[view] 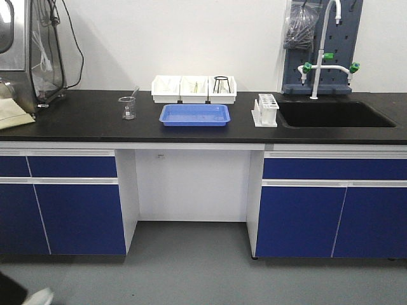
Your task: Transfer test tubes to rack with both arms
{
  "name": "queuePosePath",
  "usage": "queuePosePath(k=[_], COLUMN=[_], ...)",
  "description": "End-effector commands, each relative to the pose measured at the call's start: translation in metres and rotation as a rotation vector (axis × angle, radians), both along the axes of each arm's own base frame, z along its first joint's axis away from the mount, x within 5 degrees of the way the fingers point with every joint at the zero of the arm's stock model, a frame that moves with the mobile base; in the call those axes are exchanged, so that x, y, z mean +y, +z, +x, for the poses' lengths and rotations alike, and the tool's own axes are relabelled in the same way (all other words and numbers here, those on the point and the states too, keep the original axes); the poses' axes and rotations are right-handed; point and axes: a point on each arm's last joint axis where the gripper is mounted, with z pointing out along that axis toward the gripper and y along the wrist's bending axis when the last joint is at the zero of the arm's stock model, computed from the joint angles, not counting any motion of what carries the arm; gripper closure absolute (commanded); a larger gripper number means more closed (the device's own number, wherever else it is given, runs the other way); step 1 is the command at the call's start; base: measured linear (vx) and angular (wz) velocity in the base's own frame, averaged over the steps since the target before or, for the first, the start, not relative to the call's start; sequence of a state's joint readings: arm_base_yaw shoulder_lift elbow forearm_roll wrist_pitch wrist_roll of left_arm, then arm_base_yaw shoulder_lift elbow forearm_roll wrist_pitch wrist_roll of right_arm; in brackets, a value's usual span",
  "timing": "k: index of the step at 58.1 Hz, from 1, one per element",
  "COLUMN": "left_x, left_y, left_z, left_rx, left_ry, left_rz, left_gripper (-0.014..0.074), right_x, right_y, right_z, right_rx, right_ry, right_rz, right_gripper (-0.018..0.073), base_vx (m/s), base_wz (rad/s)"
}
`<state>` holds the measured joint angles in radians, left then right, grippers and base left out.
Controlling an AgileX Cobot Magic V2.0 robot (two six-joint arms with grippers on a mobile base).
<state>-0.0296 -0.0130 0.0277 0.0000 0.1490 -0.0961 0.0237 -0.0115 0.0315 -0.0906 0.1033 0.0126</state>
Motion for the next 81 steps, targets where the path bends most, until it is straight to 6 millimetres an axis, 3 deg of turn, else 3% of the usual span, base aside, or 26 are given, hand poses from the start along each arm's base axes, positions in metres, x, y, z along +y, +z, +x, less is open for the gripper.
queuePosePath(k=[1, 81], left_x=[0.0002, 0.0002], left_y=[0.0168, 0.0168], left_z=[-0.0019, -0.0019], left_rx=[-0.119, -0.119], left_ry=[0.002, 0.002], left_rz=[-0.011, -0.011], left_gripper=[0.0601, 0.0601], right_x=[0.0007, 0.0007], right_y=[0.0035, 0.0035], right_z=[-0.0003, -0.0003], right_rx=[-0.078, -0.078], right_ry=[0.009, 0.009], right_rz=[-0.013, -0.013], right_gripper=[0.0568, 0.0568], base_vx=[0.00, 0.04], base_wz=[0.00, 0.00])
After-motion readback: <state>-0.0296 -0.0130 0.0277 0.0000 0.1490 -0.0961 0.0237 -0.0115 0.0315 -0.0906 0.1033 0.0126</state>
